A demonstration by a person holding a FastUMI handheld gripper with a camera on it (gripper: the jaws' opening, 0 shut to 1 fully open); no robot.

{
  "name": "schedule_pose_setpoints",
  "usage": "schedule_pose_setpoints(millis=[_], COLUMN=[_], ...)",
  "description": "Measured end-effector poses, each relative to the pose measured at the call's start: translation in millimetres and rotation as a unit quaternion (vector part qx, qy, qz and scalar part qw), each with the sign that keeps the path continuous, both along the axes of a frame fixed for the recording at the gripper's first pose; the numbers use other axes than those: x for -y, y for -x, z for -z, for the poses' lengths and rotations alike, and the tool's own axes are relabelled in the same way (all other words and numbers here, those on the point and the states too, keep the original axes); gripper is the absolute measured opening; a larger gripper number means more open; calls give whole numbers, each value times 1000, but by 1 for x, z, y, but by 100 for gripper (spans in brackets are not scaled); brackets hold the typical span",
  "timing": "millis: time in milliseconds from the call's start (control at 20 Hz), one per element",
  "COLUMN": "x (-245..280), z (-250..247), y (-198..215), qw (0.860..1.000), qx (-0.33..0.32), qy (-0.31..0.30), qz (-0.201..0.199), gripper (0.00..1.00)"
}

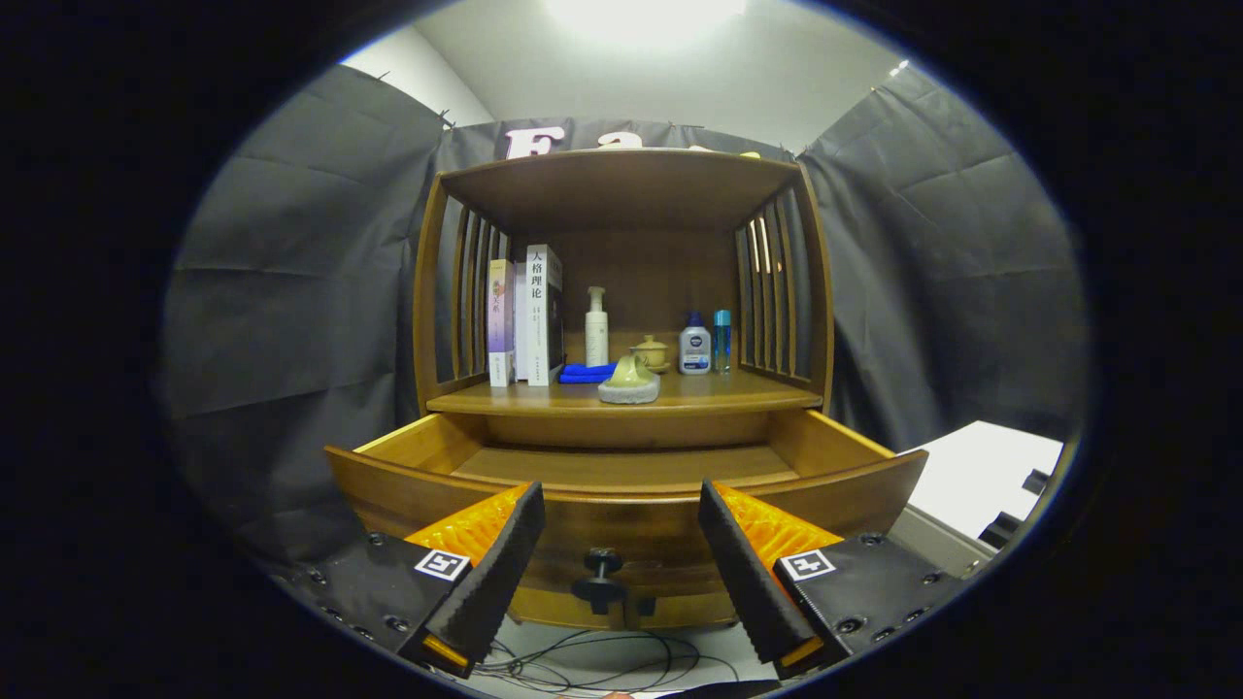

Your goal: Pull open the drawer, take out the items inside it, and place them on the countertop above the cabinet.

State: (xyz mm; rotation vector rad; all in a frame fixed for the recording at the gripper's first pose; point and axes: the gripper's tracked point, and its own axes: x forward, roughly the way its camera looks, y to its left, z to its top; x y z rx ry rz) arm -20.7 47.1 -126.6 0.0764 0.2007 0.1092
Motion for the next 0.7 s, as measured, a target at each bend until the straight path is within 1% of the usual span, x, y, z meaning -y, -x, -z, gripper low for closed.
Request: schedule_pose_setpoints(millis=[150, 500, 550, 600, 700], x=[0, -13, -15, -12, -12], z=[18, 45, 48, 48, 46], y=[-3, -19, -21, -23, -23], qw=[1000, 999, 999, 999, 999], qx=[-8, -27, -31, -29, -27], qy=[0, 22, 22, 27, 15], qz=[-1, -27, -27, -16, -10], gripper=[100, 100, 99, 99, 95])
